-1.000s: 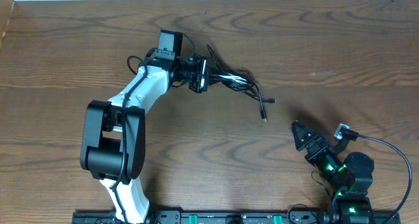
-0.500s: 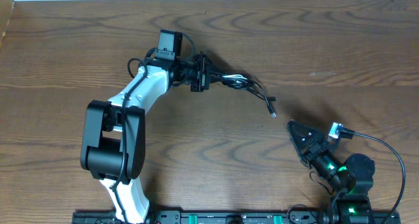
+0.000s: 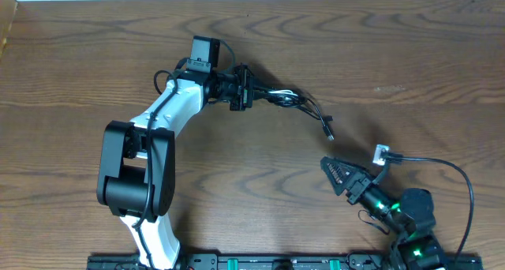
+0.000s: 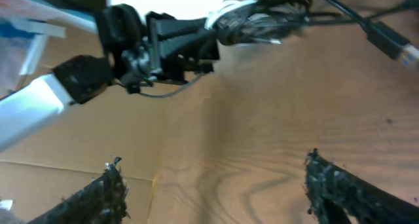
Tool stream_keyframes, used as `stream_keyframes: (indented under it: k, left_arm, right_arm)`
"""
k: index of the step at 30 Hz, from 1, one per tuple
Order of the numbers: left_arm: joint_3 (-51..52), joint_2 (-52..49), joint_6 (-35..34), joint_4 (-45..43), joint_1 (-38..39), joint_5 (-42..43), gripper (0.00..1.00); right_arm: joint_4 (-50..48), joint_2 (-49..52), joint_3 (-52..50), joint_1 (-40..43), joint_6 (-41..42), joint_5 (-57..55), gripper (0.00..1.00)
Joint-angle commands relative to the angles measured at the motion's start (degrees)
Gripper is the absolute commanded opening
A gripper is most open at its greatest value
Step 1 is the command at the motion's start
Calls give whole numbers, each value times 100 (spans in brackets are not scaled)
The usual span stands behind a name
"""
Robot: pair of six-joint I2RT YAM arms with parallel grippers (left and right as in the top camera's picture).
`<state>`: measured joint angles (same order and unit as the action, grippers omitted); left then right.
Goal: Untangle cables
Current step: 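Move right gripper toward the hanging cables below the left gripper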
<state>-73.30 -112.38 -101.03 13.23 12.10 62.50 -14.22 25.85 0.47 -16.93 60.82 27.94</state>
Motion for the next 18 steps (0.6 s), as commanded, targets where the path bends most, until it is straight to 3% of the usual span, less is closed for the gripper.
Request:
stream_keyframes:
  k: [1, 12, 18]
  left_arm:
    - [26, 155, -358, -9, -28, 284, 8]
    - [26, 155, -688, -9, -28, 586, 8]
    - [26, 155, -686, -9, -28, 590, 8]
  right_arm:
    - [-15, 455, 354, -184, -291, -341, 82]
    - [-282, 2734, 1473, -267, -501, -286, 73]
    - [-1080, 3523, 1676, -267, -391, -361, 56]
